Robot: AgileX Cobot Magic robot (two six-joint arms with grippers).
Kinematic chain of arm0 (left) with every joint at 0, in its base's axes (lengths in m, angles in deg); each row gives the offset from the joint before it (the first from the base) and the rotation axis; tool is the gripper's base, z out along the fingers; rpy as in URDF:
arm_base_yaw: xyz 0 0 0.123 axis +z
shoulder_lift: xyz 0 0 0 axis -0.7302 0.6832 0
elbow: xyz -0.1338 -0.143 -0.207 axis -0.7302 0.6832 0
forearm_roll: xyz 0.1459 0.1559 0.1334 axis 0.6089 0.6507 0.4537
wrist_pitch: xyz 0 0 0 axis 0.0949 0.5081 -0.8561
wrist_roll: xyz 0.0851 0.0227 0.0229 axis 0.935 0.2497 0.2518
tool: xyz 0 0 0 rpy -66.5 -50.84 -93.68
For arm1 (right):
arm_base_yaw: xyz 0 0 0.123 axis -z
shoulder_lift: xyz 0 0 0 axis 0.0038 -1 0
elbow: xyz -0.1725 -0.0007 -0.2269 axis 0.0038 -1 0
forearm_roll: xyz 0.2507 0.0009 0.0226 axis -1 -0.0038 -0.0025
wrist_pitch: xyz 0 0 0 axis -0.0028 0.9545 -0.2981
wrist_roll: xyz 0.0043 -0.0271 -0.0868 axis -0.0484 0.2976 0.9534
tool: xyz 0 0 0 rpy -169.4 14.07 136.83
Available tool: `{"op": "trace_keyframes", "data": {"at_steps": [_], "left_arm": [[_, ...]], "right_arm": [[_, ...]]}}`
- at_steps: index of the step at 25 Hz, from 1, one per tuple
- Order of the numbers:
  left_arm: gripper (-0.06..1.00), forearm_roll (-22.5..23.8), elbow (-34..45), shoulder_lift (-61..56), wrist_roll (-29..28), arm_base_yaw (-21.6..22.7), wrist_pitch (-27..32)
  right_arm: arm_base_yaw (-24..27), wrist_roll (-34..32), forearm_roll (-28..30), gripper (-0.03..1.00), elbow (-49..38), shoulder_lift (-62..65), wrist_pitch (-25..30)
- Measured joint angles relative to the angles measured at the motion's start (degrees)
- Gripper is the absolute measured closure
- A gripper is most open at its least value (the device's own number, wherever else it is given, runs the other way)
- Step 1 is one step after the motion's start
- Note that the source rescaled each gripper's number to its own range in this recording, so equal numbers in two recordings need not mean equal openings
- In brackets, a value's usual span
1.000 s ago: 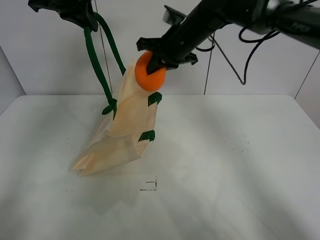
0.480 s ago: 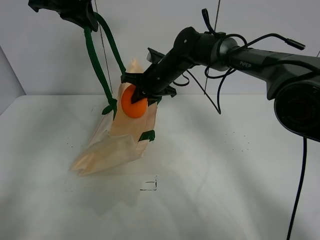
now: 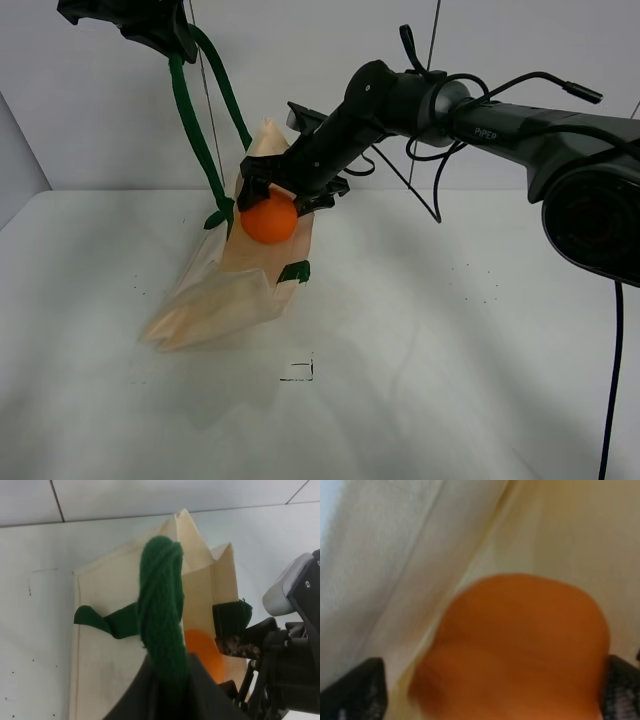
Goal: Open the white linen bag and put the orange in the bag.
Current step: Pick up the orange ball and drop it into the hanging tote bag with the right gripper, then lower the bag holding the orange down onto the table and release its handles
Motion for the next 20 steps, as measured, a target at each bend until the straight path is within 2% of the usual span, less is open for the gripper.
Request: {"op": "trace_keyframes", "data": {"at_steps": [2, 7, 11, 15, 20], "left_arm": [[0.94, -0.07, 0.0, 0.0, 0.0, 0.0, 0.0], [0.94, -0.5, 0.06, -0.06, 0.0, 0.0, 0.0], [0.94, -0.91, 0.06, 0.0, 0.11, 0.0, 0.0], [0.94, -0.91, 0.06, 0.0, 0.11, 0.0, 0.0], [0.94, -0.91, 0.06, 0.0, 0.11, 0.0, 0.0]], "right_arm": [[0.0, -1.16, 3.76, -0.02, 0.0, 0.79, 1.33], [0.0, -8.11, 21.29, -0.03, 0.24, 4.13, 7.3], [0.73, -12.76, 30.86, -0.03, 0.38, 4.38, 11.78], [3.87, -13.54, 33.23, -0.03, 0.38, 4.27, 12.82], [11.26, -12.88, 33.56, -0.03, 0.38, 4.27, 14.79]]}}
